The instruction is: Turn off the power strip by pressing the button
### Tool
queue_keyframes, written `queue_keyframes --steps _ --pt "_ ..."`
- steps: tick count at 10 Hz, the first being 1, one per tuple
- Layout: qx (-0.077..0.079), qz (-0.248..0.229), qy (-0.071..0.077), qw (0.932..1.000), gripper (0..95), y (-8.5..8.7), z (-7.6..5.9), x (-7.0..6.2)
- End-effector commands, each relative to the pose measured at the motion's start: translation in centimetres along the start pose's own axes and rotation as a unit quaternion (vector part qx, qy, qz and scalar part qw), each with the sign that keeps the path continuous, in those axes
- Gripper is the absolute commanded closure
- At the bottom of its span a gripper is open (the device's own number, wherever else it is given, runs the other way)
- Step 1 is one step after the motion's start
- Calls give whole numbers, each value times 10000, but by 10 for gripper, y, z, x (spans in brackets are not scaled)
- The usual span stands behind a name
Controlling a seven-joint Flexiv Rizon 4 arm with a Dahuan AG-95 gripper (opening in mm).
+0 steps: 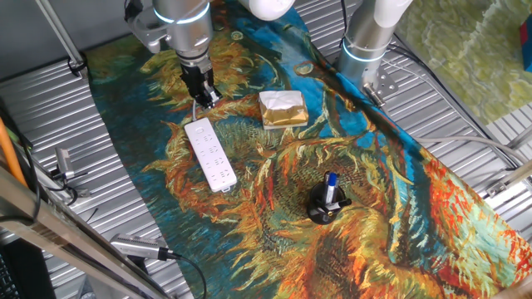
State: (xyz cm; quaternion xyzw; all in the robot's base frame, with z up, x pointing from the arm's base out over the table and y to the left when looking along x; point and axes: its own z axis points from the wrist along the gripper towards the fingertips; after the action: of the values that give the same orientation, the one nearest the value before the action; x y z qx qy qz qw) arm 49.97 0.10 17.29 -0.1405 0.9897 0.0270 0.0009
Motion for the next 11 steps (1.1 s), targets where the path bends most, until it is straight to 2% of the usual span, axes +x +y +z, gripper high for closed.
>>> queue_keyframes --steps 1,4,8,11 --pt "26 -415 44 9991 950 -2 4 0" --pt "1 -636 22 9980 950 -7 12 -7" --pt "-27 -766 -4 9971 950 -16 20 -22" --pt "-62 -864 -29 9962 950 -23 34 -31"
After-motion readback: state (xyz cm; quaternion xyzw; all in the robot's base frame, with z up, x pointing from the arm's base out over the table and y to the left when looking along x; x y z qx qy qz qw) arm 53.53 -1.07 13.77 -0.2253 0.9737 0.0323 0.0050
